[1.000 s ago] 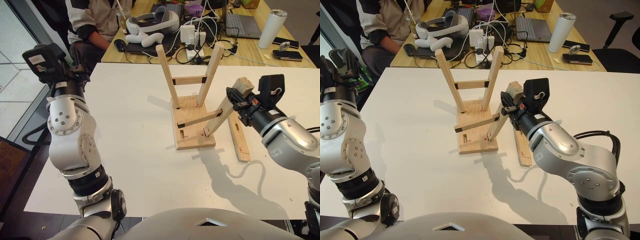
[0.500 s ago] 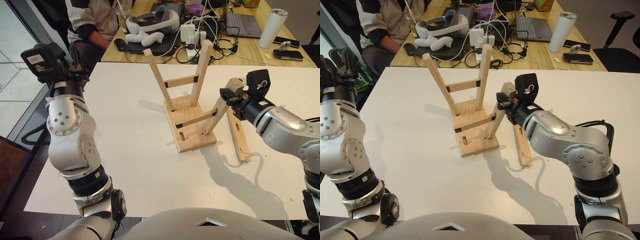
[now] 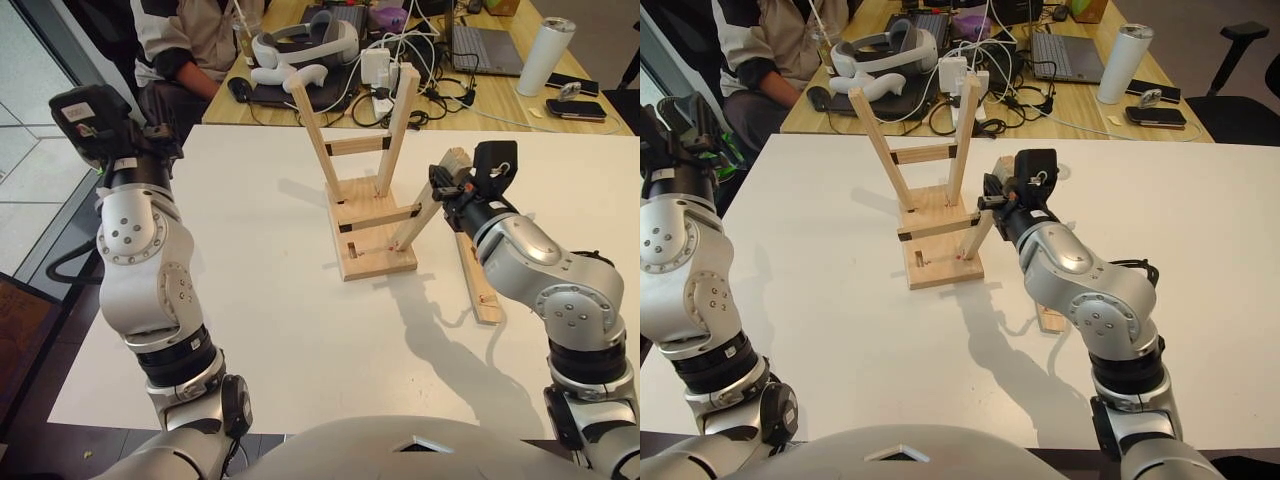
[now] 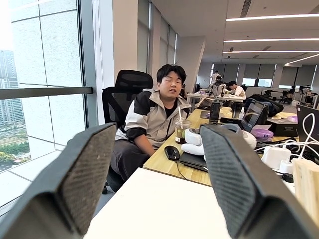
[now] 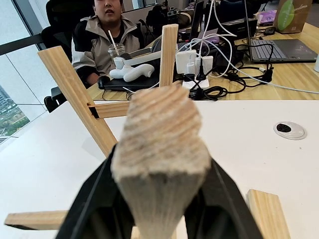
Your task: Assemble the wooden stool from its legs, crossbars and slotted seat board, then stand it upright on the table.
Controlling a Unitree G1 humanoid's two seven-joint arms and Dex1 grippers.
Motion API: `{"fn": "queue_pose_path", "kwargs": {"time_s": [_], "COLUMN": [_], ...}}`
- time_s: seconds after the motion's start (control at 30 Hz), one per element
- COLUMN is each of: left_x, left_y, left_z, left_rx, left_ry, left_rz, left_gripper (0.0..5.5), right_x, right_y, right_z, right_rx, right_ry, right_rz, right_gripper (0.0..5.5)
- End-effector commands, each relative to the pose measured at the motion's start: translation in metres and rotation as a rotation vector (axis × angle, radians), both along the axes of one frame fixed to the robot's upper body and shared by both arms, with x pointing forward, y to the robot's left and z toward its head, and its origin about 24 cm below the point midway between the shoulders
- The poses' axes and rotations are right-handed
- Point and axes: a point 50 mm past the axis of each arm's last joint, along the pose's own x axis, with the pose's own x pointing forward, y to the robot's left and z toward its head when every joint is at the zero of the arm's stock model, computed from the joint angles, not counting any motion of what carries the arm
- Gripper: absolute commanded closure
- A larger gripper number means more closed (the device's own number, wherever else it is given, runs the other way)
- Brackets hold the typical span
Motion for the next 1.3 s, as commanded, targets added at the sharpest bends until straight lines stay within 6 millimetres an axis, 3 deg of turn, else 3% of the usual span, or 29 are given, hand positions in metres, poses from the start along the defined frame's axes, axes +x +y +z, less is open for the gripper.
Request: {"fn": "queue_pose_path", "kwargs": {"time_s": [0.03, 0.3, 0.63, 0.67, 0.97, 1.07, 1.2, 1.23, 1.3], "left_x": [0.003, 0.004, 0.003, 0.003, 0.004, 0.003, 0.001, 0.0, -0.002], "left_y": [-0.001, -0.002, -0.002, -0.002, -0.003, -0.003, -0.002, -0.002, -0.001], "left_z": [0.002, 0.001, 0.0, 0.0, 0.001, 0.001, 0.0, 0.001, 0.001], "left_rx": [0.012, 0.014, 0.01, 0.009, 0.008, 0.009, 0.009, 0.011, 0.016], "left_ry": [0.0, 0.01, 0.01, 0.009, 0.007, 0.008, 0.01, 0.007, 0.002], "left_rz": [-0.006, -0.011, -0.007, -0.007, -0.01, -0.008, 0.001, 0.004, 0.011], "left_gripper": [2.41, 2.41, 2.41, 2.41, 2.41, 2.41, 2.41, 2.41, 2.41], "right_x": [0.002, 0.009, 0.012, 0.012, 0.011, 0.01, 0.0, -0.002, -0.001], "right_y": [-0.002, 0.008, 0.014, 0.014, 0.017, 0.017, 0.01, 0.001, -0.026], "right_z": [-0.026, -0.007, 0.008, 0.009, 0.018, 0.04, 0.097, 0.105, 0.097], "right_rx": [-0.047, 0.136, 0.023, 0.011, 0.005, 0.052, 0.028, 0.005, -0.052], "right_ry": [0.138, 0.06, -0.068, -0.079, -0.162, -0.287, -0.608, -0.649, -0.586], "right_rz": [-0.035, -0.042, 0.012, 0.014, 0.022, 0.023, 0.011, -0.048, -0.201], "right_gripper": [4.5, 4.5, 4.5, 4.13, 2.77, 2.48, 2.48, 2.48, 2.48]}}
